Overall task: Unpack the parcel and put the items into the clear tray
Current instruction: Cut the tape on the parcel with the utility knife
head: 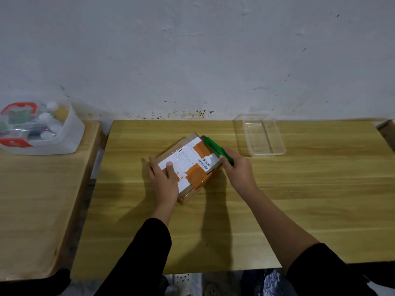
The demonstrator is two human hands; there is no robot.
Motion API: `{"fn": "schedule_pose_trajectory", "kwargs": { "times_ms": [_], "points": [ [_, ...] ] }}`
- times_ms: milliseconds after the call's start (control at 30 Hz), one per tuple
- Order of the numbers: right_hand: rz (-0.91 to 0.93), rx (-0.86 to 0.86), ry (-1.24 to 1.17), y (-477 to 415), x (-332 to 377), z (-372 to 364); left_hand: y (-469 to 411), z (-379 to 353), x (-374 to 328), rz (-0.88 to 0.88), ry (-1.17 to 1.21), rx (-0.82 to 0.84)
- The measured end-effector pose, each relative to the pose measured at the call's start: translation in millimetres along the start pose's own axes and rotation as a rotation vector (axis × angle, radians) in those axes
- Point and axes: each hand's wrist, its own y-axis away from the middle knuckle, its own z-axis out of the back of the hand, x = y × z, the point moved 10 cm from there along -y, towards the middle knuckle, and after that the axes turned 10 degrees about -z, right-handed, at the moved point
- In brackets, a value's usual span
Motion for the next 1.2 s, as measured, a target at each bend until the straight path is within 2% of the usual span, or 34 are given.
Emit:
{"fn": "schedule_pose_trajectory", "kwargs": {
  "times_ms": [333, 433, 600, 1200],
  "points": [
    [-0.031, -0.063, -0.024, 0, -6, 12, -32, 0, -2, -0.094, -0.064, 0.16],
    [-0.06, -0.085, -0.062, 0, -9, 13, -34, 3, -2, -0.098, -0.146, 0.117],
    [-0.041, -0.054, -0.046, -1, -1, 6, -25, 0, 8, -0.065, -0.088, 0.025],
    [-0.03, -0.061, 0.086, -4, 19, -1, -28, -8, 18, -0.103, -0.044, 0.071]
  ]
}}
